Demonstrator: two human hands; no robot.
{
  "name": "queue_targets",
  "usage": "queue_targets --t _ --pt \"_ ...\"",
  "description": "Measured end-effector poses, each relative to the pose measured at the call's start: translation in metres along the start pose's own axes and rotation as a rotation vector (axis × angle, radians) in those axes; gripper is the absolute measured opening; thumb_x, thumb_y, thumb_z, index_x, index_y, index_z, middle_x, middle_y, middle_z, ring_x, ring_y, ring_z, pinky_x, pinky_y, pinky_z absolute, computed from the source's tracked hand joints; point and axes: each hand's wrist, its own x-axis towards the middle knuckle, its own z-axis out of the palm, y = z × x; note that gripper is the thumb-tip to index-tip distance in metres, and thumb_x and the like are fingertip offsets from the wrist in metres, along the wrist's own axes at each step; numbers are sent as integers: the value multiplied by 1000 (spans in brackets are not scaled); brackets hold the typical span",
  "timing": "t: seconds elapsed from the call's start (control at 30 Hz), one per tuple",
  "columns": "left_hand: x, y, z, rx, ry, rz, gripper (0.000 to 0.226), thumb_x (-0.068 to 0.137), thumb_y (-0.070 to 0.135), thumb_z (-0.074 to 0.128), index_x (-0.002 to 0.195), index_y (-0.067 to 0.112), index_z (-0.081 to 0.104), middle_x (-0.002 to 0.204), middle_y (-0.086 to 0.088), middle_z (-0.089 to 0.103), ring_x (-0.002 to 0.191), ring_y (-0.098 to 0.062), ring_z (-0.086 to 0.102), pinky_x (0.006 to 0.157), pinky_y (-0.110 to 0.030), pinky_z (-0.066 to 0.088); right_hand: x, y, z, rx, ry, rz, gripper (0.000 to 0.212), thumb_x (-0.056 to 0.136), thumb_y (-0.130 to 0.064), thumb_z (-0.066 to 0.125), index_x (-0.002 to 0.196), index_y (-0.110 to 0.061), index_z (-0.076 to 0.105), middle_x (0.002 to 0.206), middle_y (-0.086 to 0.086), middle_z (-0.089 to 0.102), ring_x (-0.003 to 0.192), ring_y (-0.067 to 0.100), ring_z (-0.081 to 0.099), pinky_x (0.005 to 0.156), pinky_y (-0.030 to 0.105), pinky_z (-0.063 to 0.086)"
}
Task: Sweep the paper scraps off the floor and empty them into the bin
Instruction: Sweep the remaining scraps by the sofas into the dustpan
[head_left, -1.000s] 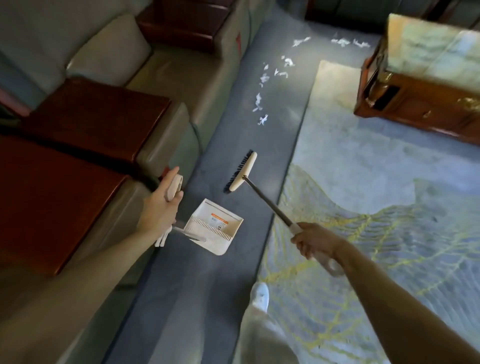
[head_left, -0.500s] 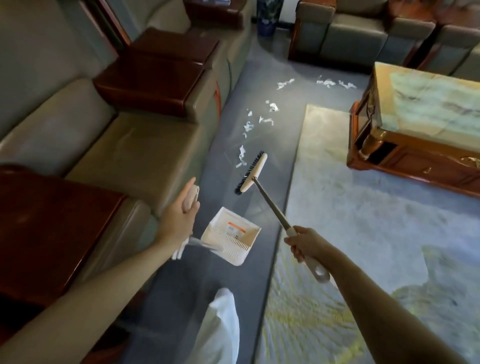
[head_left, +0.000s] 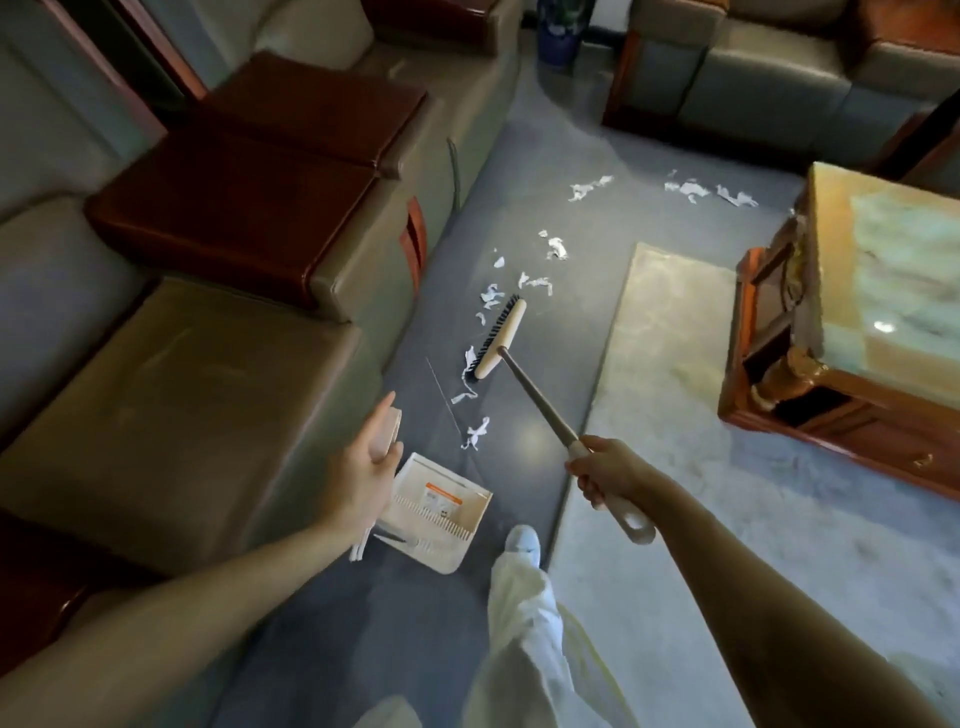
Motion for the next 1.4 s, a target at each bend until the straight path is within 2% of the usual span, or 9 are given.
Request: queue_targets --t 0.2,0.37,0.53,0.67,0.8,0.93,1.03,1.27,1.4 --pt "54 25 37 21 69 -134 49 99 18 51 137 46 42 104 -33 62 76 -49 59 69 -45 49 114 -60 -85 -222 -41 -32 36 88 3 54 123 6 49 57 11 51 42 18 46 36 23 39" --pt "74 33 49 104 135 -170 52 96 15 54 141 38 43 111 -18 68 96 -40 60 79 -51 52 193 -97 -105 -467 -86 -61 36 91 2 48 128 3 45 72 12 55 48 19 52 41 28 42" --pt "81 36 46 82 93 -166 53 96 16 55 137 47 41 124 9 65 112 -6 53 87 -13 44 230 -98 -107 -736 -134 -62 49 93 -4 44 142 -10 39 102 13 55 62 17 55 36 18 38" --pt "84 38 49 41 75 -187 49 97 20 54 136 49 45 114 13 47 103 -10 42 74 -54 52 231 -92 -106 -857 -217 -63 56 95 -4 45 148 -16 31 120 16 57 88 25 64 47 20 47" --pt "102 42 46 57 95 -184 50 97 23 55 130 59 43 108 -14 59 98 -25 56 71 -55 53 216 -92 -105 -848 -346 18 55 97 -5 46 148 -19 32 125 12 55 92 22 60 64 25 55" --pt "136 49 60 41 98 -137 46 98 21 53 139 39 44 111 -24 64 103 -45 57 82 -54 51 189 -95 -114 -768 -400 69 57 97 -5 48 147 -26 31 98 3 56 59 8 52 37 15 38" --pt "161 59 67 4 95 -118 46 99 21 51 143 34 42 115 -32 59 102 -52 55 84 -58 48 170 -96 -128 -679 -471 135 65 92 2 51 146 -30 32 68 4 54 37 5 44 38 19 39" --pt "186 67 67 -45 97 -85 49 97 18 50 143 34 42 116 -37 55 100 -54 57 81 -56 51 144 -97 -194 -647 -456 132 69 90 -4 59 144 -41 36 54 0 56 40 5 46 42 21 42" --pt "199 70 65 -10 70 -17 47 98 20 51 142 34 43 111 -33 59 98 -49 59 79 -46 51 138 -101 -208 -598 -378 79 66 91 -4 59 142 -41 38 65 6 55 45 7 47 44 21 42"
